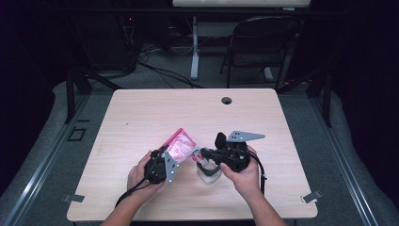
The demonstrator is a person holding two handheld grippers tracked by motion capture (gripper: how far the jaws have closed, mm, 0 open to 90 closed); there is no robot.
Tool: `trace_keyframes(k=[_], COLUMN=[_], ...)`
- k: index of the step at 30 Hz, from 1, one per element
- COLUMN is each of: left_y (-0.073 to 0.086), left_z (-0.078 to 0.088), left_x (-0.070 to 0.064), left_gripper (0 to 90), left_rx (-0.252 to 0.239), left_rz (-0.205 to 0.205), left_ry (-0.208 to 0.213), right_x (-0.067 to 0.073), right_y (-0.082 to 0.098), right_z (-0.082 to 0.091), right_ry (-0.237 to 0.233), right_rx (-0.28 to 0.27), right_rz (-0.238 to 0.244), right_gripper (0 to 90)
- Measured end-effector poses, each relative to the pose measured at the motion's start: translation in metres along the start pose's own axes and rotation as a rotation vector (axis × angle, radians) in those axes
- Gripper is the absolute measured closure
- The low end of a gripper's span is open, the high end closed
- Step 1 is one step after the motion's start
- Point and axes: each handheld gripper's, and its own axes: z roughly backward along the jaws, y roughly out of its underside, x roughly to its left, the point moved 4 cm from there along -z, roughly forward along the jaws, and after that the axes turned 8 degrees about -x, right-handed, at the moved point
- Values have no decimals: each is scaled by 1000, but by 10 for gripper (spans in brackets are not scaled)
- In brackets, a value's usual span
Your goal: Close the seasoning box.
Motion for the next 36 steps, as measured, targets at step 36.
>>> trace_keyframes(k=[36], left_y=[-12], left_z=[7], left_x=[-4], left_gripper=[648], left_rx=[-16], left_rz=[-214], left_ry=[-125], right_x=[-7], right_y=[16], right_z=[12], right_ry=[69], right_rx=[-35], right_rz=[-1], right_gripper=[900])
